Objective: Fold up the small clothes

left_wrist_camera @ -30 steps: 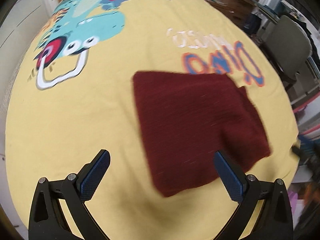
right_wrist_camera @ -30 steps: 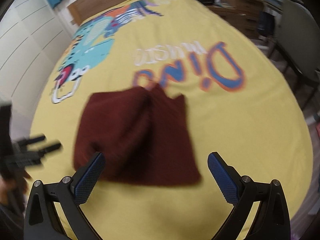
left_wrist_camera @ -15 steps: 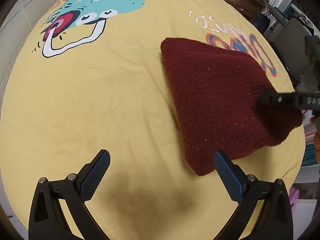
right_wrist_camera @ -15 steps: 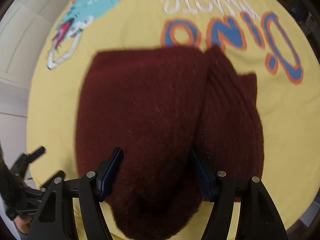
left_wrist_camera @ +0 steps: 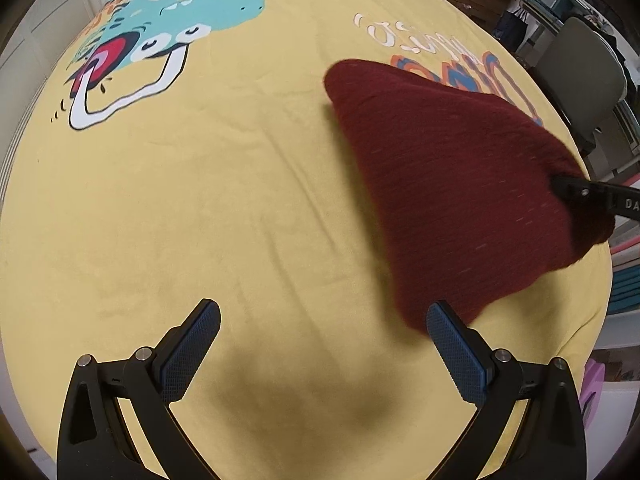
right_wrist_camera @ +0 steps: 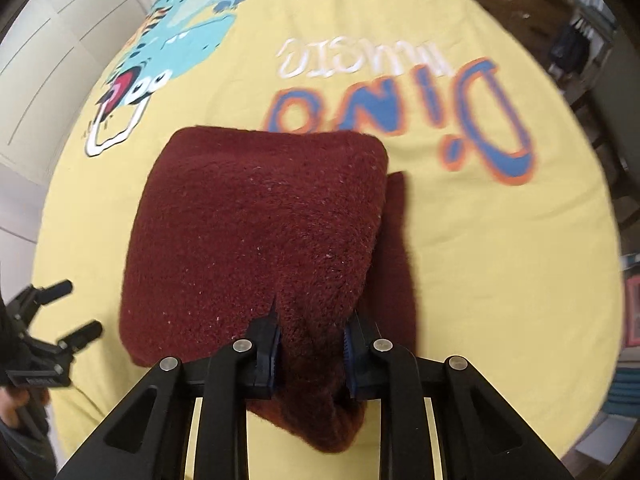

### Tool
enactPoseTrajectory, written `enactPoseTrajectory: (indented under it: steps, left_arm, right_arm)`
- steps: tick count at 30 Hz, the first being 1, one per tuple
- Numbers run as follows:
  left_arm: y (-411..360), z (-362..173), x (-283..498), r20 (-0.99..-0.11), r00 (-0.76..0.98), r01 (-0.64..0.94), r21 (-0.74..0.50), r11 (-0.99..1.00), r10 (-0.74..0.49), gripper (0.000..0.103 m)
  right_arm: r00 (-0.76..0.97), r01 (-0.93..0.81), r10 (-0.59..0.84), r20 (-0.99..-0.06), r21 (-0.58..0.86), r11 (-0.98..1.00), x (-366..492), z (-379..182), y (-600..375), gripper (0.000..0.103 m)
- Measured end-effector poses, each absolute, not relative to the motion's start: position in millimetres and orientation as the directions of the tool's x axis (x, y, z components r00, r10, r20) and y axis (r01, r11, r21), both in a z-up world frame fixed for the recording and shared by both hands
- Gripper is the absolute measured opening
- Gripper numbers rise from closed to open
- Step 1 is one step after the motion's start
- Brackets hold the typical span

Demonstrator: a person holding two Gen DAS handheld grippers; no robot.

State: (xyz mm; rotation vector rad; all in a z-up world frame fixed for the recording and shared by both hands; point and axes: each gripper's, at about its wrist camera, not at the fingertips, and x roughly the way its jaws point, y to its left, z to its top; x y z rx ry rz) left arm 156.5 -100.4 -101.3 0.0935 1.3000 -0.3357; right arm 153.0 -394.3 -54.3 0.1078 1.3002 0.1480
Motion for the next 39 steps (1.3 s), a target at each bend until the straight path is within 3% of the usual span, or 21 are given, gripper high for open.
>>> enactPoseTrajectory:
  steps: [8,12,18,25,30,39]
  left_arm:
    - [-122.5,-104.6,156.0,-0.955,0.21,0.317,-0.135,0.939,-0.208,0.102]
    - [-131.5,-106.1,157.8,-0.956,0.199,0.317,-0.145,0.937,-0.216,0.102]
    - [-143.0,-101.8,175.0,-0.955,0.197,0.306,-0.157,0.939,-0.223,0.102]
    - [-177.8,-97.2,209.2,-0.928,0.161,0.298,-0.28,0.912,-0.338,0.102]
    - [-203.0,-124.6,222.2,-0.952,0.115,0.296,-0.241,0.924,-0.285,0.102]
    - [-201.9,-167.1,221.6,-0.958,0.086,0.257,-0.244,0.935,-0.273,0.102]
  right_arm:
    - [0.197,-0.002,0.117,-0.973,0.119,0.993,134.8,-106.7,-416.3,0.028]
    - [0.224,0.048,0.087,-0.971,0.1,0.994,131.8,-105.5,-424.9,0.07]
    - [0.22,0.055,0.098,-0.97,0.113,0.992,133.1,-103.2,-434.3,0.079]
    - [0.209,0.083,0.117,-0.971,0.137,0.987,134.1,-112.0,-442.5,0.084]
    - [0.207,0.093,0.124,-0.97,0.146,0.985,131.4,-114.4,-449.8,0.092]
    - [0.269,0.065,0.207,-0.941,0.232,0.971,142.4,-88.4,-444.7,0.093]
